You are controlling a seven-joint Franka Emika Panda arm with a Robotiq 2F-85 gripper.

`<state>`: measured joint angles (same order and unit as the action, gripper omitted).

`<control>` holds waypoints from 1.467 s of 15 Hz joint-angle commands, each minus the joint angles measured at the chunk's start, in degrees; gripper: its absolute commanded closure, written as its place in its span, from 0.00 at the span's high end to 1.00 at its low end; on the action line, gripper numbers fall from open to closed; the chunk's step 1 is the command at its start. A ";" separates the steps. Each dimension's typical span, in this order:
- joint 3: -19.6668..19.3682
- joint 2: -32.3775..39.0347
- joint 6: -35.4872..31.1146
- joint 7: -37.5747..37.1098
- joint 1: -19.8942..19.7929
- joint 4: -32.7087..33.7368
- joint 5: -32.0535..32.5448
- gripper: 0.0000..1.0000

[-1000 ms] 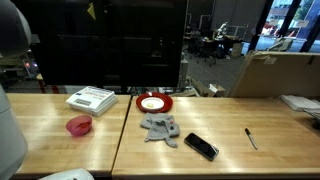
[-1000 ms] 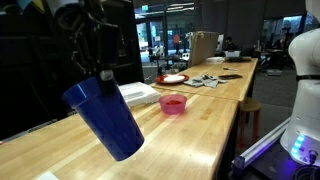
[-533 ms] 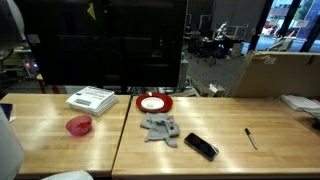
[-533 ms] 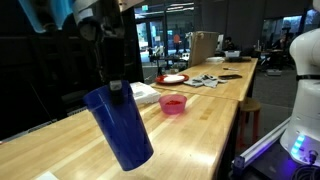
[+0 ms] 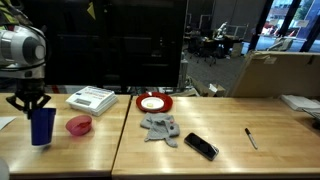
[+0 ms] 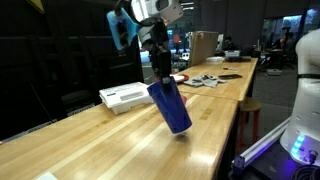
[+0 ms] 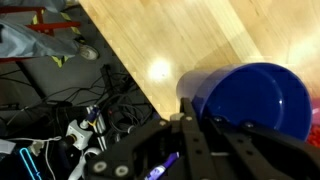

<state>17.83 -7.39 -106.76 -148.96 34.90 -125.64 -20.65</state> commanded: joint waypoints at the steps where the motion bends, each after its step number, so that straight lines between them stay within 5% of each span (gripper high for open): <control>1: 9.22 -11.00 3.95 0.04 -15.39 -5.21 3.83 0.02; 6: 28.35 -21.03 13.83 0.14 -37.31 -1.63 -1.11 0.02; 10: 38.34 -29.86 19.28 -0.11 -47.86 1.07 -9.61 0.02; 14: 40.52 -36.54 22.22 -0.16 -51.33 1.57 -16.44 0.02; 16: 40.34 -33.15 20.29 -0.02 -49.55 0.77 -14.10 0.07; 21: 40.44 -32.68 20.20 -0.02 -49.53 0.41 -14.06 0.02; 22: 40.43 -27.65 16.21 0.56 -46.65 1.04 -9.21 0.02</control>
<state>58.42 -40.20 -86.44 -148.98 -14.82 -125.22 -34.87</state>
